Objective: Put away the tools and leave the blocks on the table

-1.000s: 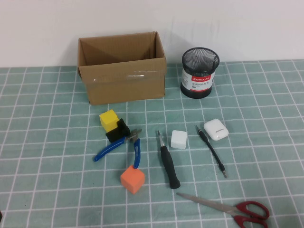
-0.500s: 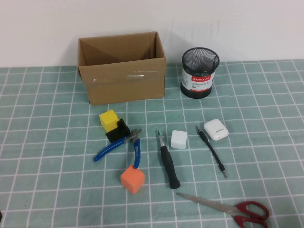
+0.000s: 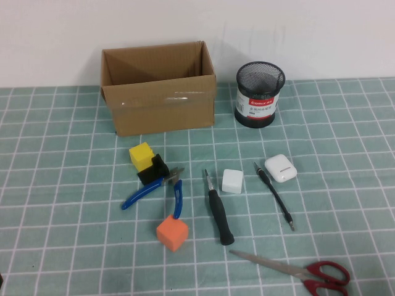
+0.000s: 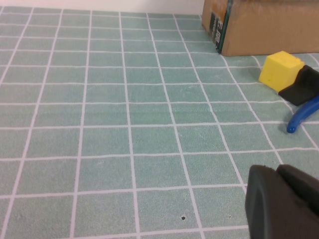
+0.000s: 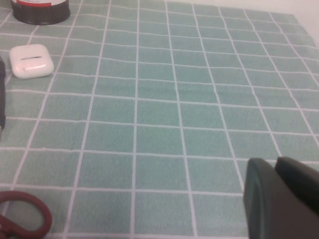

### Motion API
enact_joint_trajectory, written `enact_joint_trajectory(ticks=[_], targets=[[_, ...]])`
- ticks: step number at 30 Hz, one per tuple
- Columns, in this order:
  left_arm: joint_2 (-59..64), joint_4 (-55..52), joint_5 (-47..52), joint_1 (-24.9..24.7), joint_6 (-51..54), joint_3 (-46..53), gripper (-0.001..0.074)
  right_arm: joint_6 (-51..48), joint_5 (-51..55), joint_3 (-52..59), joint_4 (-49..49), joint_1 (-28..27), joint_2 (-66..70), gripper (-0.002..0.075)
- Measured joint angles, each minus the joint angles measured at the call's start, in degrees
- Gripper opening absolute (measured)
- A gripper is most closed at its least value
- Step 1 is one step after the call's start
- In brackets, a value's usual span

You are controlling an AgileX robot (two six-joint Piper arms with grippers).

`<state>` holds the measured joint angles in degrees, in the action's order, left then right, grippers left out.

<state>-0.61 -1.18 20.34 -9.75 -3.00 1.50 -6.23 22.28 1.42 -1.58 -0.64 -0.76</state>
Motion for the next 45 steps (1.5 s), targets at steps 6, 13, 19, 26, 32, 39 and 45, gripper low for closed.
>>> enact_joint_trajectory(ticks=[6,13,19,26,32,39,45], targets=[[0.0,0.0,0.0,0.0,0.0,0.0,-0.0003,0.0,0.0,0.0,0.0,0.0,0.0,-0.0010],[0.0,0.0,0.0,0.0,0.0,0.0,-0.0003,0.0,0.0,0.0,0.0,0.0,0.0,-0.0010],[0.0,0.0,0.0,0.0,0.0,0.0,-0.0003,0.0,0.0,0.0,0.0,0.0,0.0,-0.0010],[0.0,1.2,-1.9,0.0,-1.0,0.0,-0.0003,0.0,0.0,0.0,0.0,0.0,0.0,-0.0010],[0.0,14.6,-11.9,0.0,-9.9,0.1,-0.0003,0.0,0.0,0.0,0.0,0.0,0.0,-0.0010],[0.0,18.6,-16.9,0.0,-12.9,-0.4,-0.0003,0.0,0.0,0.0,0.0,0.0,0.0,-0.0010],[6.9,18.4,2.1,0.0,-9.9,-16.4,-0.0003,0.0,0.0,0.0,0.0,0.0,0.0,-0.0010]])
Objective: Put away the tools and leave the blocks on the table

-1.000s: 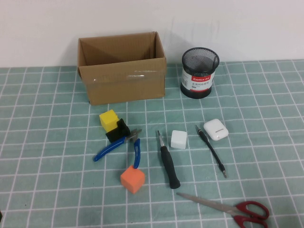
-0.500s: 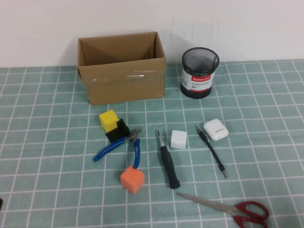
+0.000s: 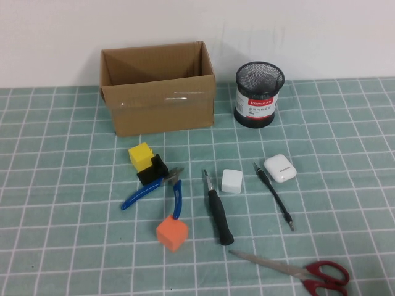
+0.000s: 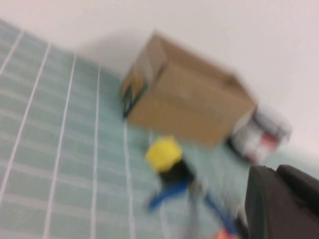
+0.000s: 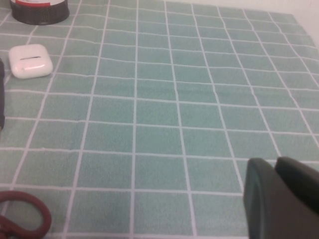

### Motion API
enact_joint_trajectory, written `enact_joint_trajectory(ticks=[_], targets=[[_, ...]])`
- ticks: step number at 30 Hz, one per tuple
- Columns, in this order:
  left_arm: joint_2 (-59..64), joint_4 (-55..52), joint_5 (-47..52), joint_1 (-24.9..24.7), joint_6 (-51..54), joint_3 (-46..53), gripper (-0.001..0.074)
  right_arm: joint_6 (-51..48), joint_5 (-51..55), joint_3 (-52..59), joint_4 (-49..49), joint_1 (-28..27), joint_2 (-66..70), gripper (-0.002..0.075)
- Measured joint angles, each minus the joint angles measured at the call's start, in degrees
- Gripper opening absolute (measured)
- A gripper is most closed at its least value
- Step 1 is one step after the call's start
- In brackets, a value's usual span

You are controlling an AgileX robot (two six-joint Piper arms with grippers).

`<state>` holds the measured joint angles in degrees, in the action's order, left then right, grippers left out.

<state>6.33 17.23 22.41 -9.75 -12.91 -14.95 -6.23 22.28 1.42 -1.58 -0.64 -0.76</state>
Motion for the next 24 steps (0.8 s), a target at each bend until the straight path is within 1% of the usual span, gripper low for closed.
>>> enact_joint_trajectory(ticks=[4,7,10,13,15,18,24], targets=[[15.0,-0.5,15.4,0.0,8.4,-12.6,-0.0003,0.0,0.0,0.0,0.0,0.0,0.0,-0.0010],[26.5,-0.5,23.1,0.0,15.0,-19.3,-0.0003,0.0,0.0,0.0,0.0,0.0,0.0,-0.0010],[37.0,0.6,25.4,0.0,20.9,-24.2,-0.0003,0.0,0.0,0.0,0.0,0.0,0.0,-0.0010],[47.6,3.6,25.5,0.0,25.7,-27.9,-0.0003,0.0,0.0,0.0,0.0,0.0,0.0,-0.0010],[53.7,5.4,25.5,-0.8,28.1,-30.0,-0.0003,0.0,0.0,0.0,0.0,0.0,0.0,-0.0010],[62.1,6.1,25.4,-4.1,30.0,-33.6,-0.0003,0.0,0.0,0.0,0.0,0.0,0.0,-0.0010],[75.9,3.9,25.3,-14.3,27.9,-41.5,-0.0003,0.0,0.0,0.0,0.0,0.0,0.0,-0.0010]])
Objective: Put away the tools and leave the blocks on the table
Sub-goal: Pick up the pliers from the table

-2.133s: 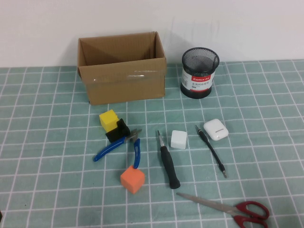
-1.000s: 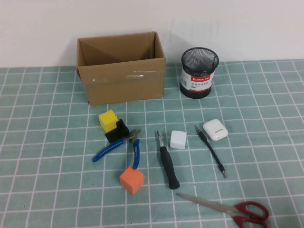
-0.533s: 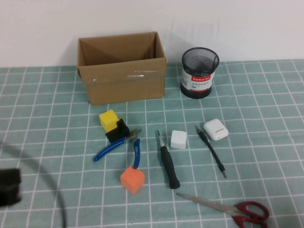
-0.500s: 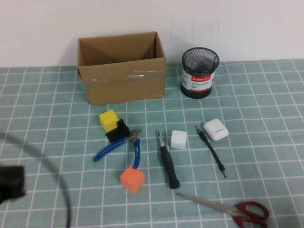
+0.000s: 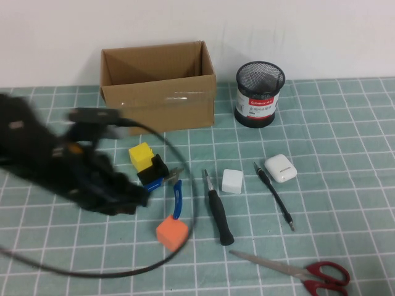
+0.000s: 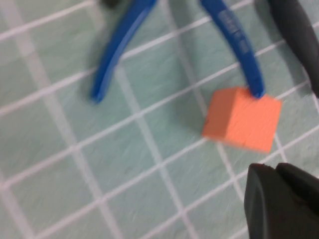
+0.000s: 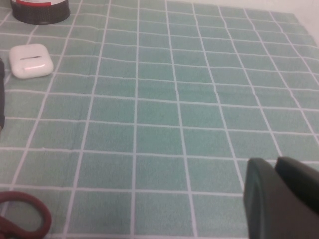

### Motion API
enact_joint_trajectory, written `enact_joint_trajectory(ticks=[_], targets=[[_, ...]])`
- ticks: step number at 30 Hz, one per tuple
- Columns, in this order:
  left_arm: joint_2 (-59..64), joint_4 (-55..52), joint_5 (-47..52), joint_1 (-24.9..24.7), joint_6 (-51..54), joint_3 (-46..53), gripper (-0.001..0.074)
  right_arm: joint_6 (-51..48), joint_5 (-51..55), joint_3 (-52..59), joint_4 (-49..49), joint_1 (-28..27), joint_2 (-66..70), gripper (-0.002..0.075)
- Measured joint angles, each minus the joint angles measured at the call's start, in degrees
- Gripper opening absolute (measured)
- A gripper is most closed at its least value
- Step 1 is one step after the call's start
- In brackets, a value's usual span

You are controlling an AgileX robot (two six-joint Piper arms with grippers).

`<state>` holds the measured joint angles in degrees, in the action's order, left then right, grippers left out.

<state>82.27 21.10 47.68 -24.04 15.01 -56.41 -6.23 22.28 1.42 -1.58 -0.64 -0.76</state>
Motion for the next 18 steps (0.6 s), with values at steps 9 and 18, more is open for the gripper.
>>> enact_joint_trajectory(ticks=[9,18], targets=[[10.7,-8.9,1.1,-4.5,-2.9,-9.0,-0.0003,0.0,0.0,0.0,0.0,0.0,0.0,-0.0010],[18.3,-17.1,2.8,-4.5,-0.9,-16.4,0.0106,0.0,0.0,0.0,0.0,0.0,0.0,-0.0010]])
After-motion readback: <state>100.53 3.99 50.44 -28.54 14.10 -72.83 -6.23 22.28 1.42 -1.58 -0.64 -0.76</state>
